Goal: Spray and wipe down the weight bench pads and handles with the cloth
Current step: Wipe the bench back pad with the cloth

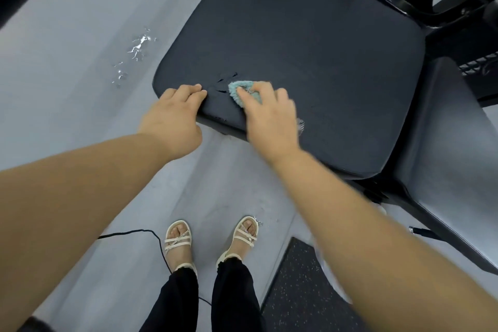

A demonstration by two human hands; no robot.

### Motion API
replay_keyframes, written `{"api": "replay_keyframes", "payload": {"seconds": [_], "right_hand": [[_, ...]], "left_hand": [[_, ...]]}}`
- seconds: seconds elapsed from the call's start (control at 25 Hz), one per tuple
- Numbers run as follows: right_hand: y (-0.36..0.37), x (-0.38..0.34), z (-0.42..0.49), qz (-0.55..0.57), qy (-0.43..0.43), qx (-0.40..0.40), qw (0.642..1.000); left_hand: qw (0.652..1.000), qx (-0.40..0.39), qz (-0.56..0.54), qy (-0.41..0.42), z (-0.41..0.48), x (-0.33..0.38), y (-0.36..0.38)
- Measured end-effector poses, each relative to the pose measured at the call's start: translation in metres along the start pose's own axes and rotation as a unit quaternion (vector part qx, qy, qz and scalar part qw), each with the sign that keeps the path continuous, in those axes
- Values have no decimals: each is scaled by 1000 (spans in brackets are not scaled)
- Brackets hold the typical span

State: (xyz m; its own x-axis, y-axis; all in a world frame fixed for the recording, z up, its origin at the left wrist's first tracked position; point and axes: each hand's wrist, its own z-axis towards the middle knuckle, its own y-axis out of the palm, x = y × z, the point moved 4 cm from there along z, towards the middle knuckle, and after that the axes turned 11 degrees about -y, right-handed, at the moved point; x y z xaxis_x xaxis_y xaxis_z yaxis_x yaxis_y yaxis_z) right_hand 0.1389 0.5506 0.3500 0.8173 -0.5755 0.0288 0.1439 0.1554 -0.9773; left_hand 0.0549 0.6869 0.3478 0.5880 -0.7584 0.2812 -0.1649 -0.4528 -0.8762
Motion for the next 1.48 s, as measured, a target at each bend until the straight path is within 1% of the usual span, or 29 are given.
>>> {"api": "replay_keyframes", "payload": {"seconds": [0.04, 0.08, 0.16, 0.24, 0.28, 0.32, 0.36, 0.44, 0.48, 0.52, 0.6, 0.64, 0.68, 0.76, 0.84, 0.92, 0.96, 1.0, 1.08, 1.16, 1.2, 1.28, 1.32, 1.36, 1.44, 1.48], "right_hand": [[0, 18, 2, -13, -35, -7, 999], [-1, 42, 3, -34, -22, -10, 999], [-9, 86, 5, -59, 81, -15, 995], [-4, 97, 8, -43, 199, -49, 978], [1, 88, 16, -43, 234, -54, 970], [8, 69, 27, -39, 236, -55, 969], [14, 43, 38, -15, 211, -56, 976], [22, -21, 54, 43, 94, -9, 995], [27, -49, 53, 66, 30, -1, 997], [29, -65, 50, 76, -22, 8, 997], [24, -57, 42, 87, -86, -5, 992], [18, -40, 34, 70, -98, -4, 993], [11, -17, 20, 43, -82, 0, 996], [-9, 37, -16, -5, 16, 9, 1000], [-24, 72, -46, -10, 140, 7, 990], [-22, 70, -54, -17, 261, 12, 965], [-16, 57, -47, -8, 289, 15, 957], [-7, 37, -34, 0, 281, 22, 960], [8, -14, -5, 9, 187, 29, 982], [15, -44, 8, 13, 104, 34, 994], [13, -45, 8, 18, 65, 32, 997], [3, -21, -5, 15, -3, 6, 1000], [-2, -1, -18, 5, -5, 1, 1000], [-10, 23, -35, -4, 28, 1, 1000], [-28, 69, -67, -13, 130, 4, 991], [-33, 78, -79, -14, 180, 10, 984]], "left_hand": [[1000, -10, 2, 7, 1, -2, -3], [1000, -20, 6, 12, 2, -3, -5], [999, -27, 11, 22, 4, -4, -6], [999, -30, 2, 22, 5, -5, -4], [999, -30, -10, 20, 7, -7, -3], [999, -30, -29, 16, 9, -9, -3], [998, -28, -54, 9, 9, -10, -2], [992, -9, -123, -16, 6, -11, 1], [986, 6, -164, -34, 3, -13, 3], [978, 19, -202, -45, -2, -15, 7], [968, 30, -248, -38, -9, -18, 12], [968, 29, -247, -34, -11, -18, 15], [970, 29, -237, -36, -12, -18, 16], [974, 36, -217, -59, -10, -13, 16], [976, 46, -200, -75, -9, -3, 15], [979, 58, -179, -75, -9, 4, 17], [980, 63, -172, -73, -9, 4, 18], [980, 66, -170, -76, -9, 4, 18], [980, 69, -168, -84, -6, -1, 15], [983, 66, -156, -76, -6, -4, 13], [985, 64, -147, -68, -6, -4, 13], [988, 51, -129, -65, -8, -2, 14], [989, 46, -117, -73, -8, 0, 13], [991, 46, -96, -79, -10, 1, 13], [997, 55, -17, -61, -12, 9, 13], [997, 61, 27, -40, -13, 14, 14]]}}
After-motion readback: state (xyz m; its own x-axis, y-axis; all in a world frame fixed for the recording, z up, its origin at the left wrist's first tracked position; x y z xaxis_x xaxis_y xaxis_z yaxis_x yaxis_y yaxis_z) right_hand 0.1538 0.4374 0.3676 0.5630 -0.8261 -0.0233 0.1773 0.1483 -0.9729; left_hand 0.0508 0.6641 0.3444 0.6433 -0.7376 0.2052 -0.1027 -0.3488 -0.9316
